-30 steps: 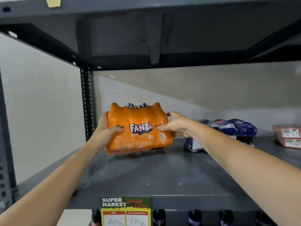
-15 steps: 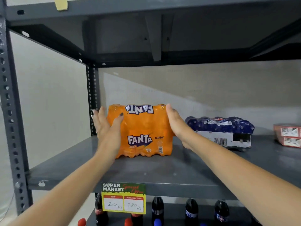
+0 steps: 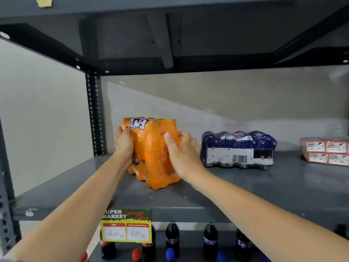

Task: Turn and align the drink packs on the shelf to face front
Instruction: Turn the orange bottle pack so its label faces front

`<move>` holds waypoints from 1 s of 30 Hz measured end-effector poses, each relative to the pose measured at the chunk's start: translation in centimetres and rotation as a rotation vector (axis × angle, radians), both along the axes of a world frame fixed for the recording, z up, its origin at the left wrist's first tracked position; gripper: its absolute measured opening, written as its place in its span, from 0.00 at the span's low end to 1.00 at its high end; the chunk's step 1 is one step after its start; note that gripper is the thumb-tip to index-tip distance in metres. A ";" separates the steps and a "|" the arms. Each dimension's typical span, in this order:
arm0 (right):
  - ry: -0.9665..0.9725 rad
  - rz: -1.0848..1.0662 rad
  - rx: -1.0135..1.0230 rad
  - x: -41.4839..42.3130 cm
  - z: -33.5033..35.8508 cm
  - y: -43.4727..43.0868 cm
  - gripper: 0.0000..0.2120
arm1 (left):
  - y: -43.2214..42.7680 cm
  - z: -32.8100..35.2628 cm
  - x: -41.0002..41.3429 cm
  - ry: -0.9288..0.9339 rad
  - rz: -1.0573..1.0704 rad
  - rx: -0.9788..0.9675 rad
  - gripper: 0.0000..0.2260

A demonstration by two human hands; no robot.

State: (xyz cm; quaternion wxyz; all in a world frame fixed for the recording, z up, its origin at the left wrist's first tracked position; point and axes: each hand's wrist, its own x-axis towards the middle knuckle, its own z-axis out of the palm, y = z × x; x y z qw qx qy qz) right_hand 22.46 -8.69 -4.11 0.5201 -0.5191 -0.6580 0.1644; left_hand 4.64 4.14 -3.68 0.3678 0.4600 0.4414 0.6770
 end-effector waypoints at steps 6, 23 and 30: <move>0.346 0.151 -0.253 2.4 3.0 5.4 0.25 | -6.7 0.5 2.9 0.306 -0.064 0.064 0.53; 0.468 0.504 -0.329 0.3 2.8 13.4 0.15 | -6.4 -0.2 0.8 0.474 -0.364 0.179 0.33; 0.237 0.208 -0.189 1.1 2.2 11.2 0.38 | -5.2 -0.8 -3.1 0.270 -0.277 0.034 0.23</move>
